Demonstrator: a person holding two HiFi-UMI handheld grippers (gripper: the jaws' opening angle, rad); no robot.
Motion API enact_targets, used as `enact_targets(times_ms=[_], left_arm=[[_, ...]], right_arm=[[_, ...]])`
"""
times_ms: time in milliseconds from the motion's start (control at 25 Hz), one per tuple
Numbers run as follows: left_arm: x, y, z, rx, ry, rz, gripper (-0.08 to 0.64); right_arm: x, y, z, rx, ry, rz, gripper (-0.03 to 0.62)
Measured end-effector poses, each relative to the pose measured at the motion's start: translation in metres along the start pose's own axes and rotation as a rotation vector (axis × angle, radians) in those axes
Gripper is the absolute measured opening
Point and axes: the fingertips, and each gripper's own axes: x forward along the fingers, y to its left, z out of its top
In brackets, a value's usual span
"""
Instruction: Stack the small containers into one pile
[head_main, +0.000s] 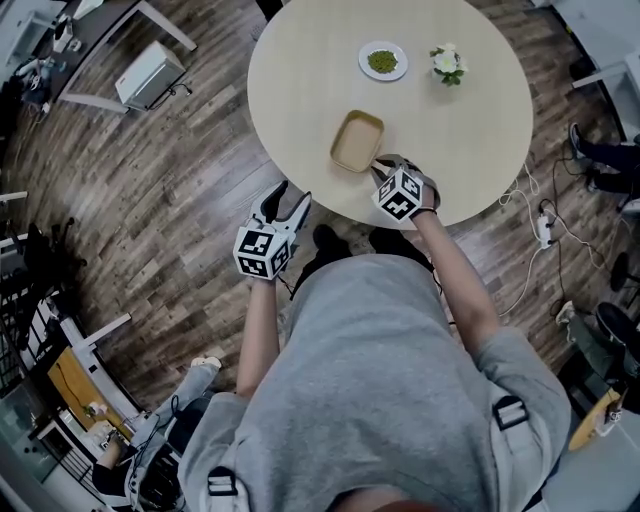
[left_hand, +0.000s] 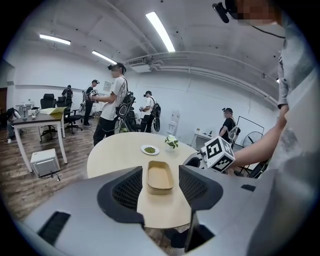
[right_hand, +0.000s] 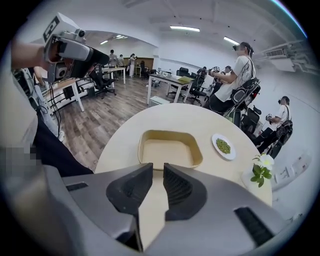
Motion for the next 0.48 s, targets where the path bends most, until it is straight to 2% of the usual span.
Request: enact_targets(times_ms=[200, 480], left_arm=[[0.007, -0.013, 0.0, -0.002, 0.0, 0.009, 0.242], [0.025, -0.033, 0.005, 0.002, 0.0, 0.011, 0.242]], right_arm=[[-0.014, -0.008, -0.016, 0.031, -0.032, 0.011, 0.014], [-0.03, -0.024, -0.047, 0.08, -0.045, 0.016, 0.011]])
